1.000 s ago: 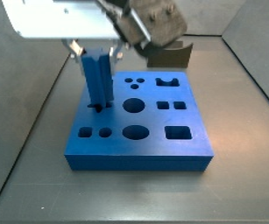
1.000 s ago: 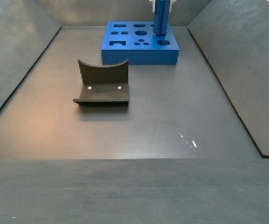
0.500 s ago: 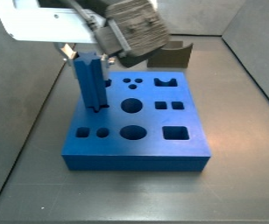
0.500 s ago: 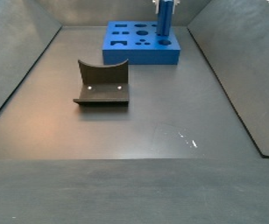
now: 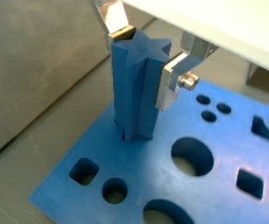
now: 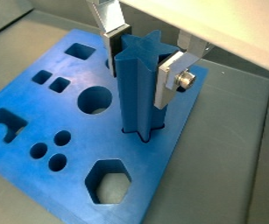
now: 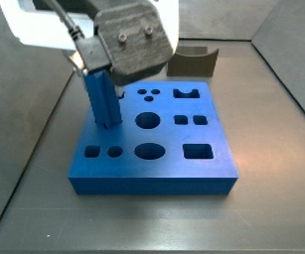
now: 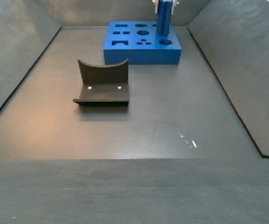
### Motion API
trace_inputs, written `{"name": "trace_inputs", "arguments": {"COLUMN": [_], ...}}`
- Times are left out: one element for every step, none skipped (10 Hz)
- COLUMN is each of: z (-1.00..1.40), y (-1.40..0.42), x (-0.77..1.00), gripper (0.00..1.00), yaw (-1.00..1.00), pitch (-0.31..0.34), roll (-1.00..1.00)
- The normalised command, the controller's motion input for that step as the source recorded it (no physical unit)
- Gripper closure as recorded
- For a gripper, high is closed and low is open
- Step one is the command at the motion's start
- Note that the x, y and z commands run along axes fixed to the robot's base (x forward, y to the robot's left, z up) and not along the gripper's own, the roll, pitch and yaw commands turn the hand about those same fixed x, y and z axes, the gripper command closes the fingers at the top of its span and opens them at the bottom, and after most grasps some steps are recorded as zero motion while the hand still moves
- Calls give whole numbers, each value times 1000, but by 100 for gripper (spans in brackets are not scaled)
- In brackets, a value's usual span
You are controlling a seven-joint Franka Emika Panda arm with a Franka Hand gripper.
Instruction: Insert the star object.
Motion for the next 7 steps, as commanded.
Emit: {"name": "trace_inputs", "arguments": {"z": [-391,-409,-423,-351,-343,-366,-517], "y": [-71,-57,-17,0,0,0,0], "x": [54,63,123,83,69,29,0], "gripper": [100,100,100,100,100,100,100], "yaw": [-443,-426,-380,-289,-157,-31,0], "pitch": [-83,-86,-57,-19,0,0,-47], "roll": [-57,-61,-39,0,0,33,104]}}
